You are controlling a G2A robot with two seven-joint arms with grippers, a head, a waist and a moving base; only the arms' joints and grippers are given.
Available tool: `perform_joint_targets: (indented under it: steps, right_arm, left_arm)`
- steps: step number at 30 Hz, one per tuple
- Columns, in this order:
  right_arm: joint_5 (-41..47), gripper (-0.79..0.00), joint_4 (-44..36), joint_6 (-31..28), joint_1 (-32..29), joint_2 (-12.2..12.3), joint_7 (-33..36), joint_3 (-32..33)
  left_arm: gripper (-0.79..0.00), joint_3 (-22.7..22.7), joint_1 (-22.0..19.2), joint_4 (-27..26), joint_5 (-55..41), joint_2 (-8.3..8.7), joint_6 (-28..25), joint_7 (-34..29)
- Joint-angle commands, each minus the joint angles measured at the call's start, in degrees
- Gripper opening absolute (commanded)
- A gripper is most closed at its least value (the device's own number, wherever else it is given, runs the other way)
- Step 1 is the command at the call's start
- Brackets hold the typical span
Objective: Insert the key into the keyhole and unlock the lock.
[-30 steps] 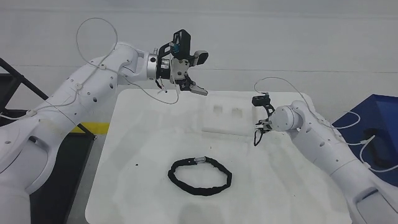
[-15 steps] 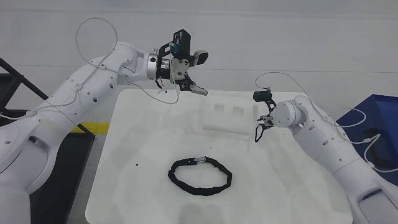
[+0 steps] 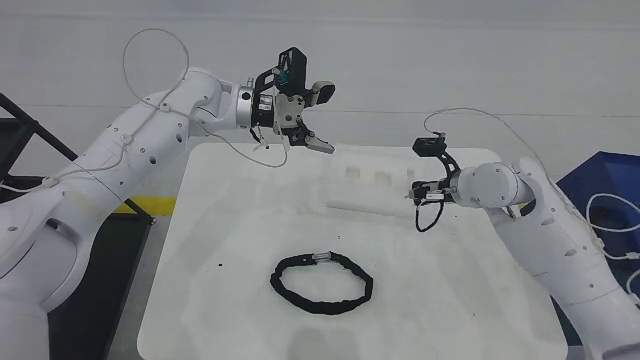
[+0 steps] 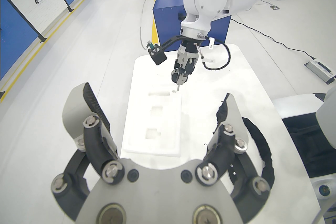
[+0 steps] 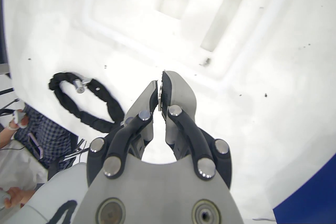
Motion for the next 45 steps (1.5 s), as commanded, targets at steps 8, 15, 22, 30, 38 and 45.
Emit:
perform_joint_targets:
  steps: [8, 15, 22, 30, 38, 45]
  right_arm:
    - [8.79, -0.785, -10.38, -3.98, -5.93, 2.19, 3.30, 10.17]
    - [16.48, -0.785, -16.59, -7.17, -11.21, 3.60, 3.23, 18.83]
    - [18.23, -0.785, -24.11, -8.39, -18.10, 4.90, 0.71, 27.73]
    - [20.74, -0.785, -25.64, -9.48, -20.99, 5.29, -0.01, 30.59]
    - [20.74, -0.785, -25.64, -9.48, -20.99, 5.29, -0.01, 30.59]
    - [20.74, -0.785, -25.64, -9.48, -20.99, 5.29, -0.01, 30.59]
  left_arm:
    - [0.000, 0.00, 0.00, 0.00, -0.02, 0.00, 0.00, -0.02]
    - [0.000, 0.00, 0.00, 0.00, -0.02, 0.00, 0.00, -0.02]
    - [0.000, 0.00, 0.00, 0.00, -0.02, 0.00, 0.00, -0.02]
    - [0.000, 0.00, 0.00, 0.00, -0.02, 0.00, 0.00, -0.02]
    - [0.000, 0.00, 0.00, 0.00, -0.02, 0.00, 0.00, -0.02]
    - [0.000, -0.05, 0.20, -0.02, 0.02, 0.01, 0.43, -0.13]
